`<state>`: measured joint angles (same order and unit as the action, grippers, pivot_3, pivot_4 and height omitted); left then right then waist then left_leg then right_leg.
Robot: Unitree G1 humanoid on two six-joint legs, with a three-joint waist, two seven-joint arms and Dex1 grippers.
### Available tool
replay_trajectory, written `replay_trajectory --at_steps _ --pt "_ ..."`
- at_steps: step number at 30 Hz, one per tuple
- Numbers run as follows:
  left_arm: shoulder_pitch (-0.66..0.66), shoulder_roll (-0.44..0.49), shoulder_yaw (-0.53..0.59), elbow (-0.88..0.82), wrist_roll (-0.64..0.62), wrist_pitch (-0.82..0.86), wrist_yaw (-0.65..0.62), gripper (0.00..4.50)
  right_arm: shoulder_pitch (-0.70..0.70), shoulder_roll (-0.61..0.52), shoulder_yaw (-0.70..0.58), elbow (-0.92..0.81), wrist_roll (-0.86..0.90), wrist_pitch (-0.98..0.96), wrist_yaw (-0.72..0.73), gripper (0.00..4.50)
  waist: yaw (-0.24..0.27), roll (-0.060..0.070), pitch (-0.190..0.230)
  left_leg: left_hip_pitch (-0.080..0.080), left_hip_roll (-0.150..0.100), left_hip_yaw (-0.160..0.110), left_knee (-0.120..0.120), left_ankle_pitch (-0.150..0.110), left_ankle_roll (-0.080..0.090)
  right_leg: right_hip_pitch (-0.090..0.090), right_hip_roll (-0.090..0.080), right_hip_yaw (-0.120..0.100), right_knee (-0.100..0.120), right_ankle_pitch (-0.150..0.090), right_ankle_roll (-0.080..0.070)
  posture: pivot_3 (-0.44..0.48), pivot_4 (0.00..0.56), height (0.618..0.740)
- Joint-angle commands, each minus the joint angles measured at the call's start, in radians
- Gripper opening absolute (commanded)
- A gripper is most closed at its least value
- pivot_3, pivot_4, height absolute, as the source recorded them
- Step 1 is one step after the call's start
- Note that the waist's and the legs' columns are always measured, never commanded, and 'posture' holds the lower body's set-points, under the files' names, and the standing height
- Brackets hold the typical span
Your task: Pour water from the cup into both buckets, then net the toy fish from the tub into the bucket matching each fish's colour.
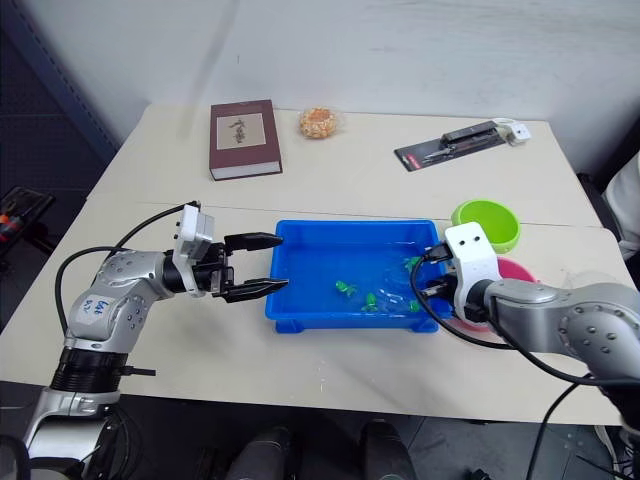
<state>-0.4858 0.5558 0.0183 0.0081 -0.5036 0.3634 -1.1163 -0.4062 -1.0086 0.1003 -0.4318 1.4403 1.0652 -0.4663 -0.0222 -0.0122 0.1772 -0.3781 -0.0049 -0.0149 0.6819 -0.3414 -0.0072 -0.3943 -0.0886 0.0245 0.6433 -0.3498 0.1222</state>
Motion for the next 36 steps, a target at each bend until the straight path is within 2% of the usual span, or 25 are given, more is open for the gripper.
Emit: replay_trajectory --at_steps 1,8,19,30,36 --pt "0.004 0.013 0.012 -0.035 -0.004 -0.012 -0.005 4.46 0.007 0.018 -0.039 -0.056 -0.120 -0.010 0.026 0.00 0.000 0.000 0.000 0.000 0.000 0.000 0.000 0.000 0.000 0.000 0.000 0.000 0.000 0.000 0.000 0.000 0.150 0.740" --pt "-0.001 0.018 0.010 -0.026 -0.003 -0.016 -0.011 4.46 0.026 0.111 -0.075 -0.080 -0.264 -0.003 0.050 0.00 -0.002 0.000 0.000 -0.001 0.000 -0.001 0.000 0.000 0.000 -0.001 0.000 -0.001 0.000 0.000 0.000 0.000 0.150 0.740" --pt "-0.007 0.016 0.005 -0.022 0.001 -0.021 -0.018 4.46 0.087 0.177 -0.074 -0.171 -0.537 -0.051 0.199 0.00 -0.002 0.000 0.000 -0.002 -0.001 -0.001 0.000 0.000 0.000 -0.001 0.000 -0.002 0.001 0.000 0.000 0.000 0.150 0.740" --pt "-0.014 0.018 0.003 -0.008 0.004 -0.025 -0.027 4.46 0.278 0.191 -0.167 -0.313 -0.634 -0.115 0.416 0.00 -0.003 0.000 0.000 -0.002 -0.001 -0.002 -0.001 0.000 0.000 -0.001 0.000 -0.004 0.001 0.000 0.000 0.000 0.150 0.740" --pt "-0.033 0.015 -0.004 0.005 0.006 -0.024 -0.034 4.46 0.421 0.192 -0.209 -0.347 -0.780 -0.326 0.598 0.00 -0.001 0.000 0.000 -0.002 -0.001 -0.002 -0.001 0.000 0.000 0.000 0.001 -0.004 0.001 0.000 0.000 0.000 0.150 0.740"
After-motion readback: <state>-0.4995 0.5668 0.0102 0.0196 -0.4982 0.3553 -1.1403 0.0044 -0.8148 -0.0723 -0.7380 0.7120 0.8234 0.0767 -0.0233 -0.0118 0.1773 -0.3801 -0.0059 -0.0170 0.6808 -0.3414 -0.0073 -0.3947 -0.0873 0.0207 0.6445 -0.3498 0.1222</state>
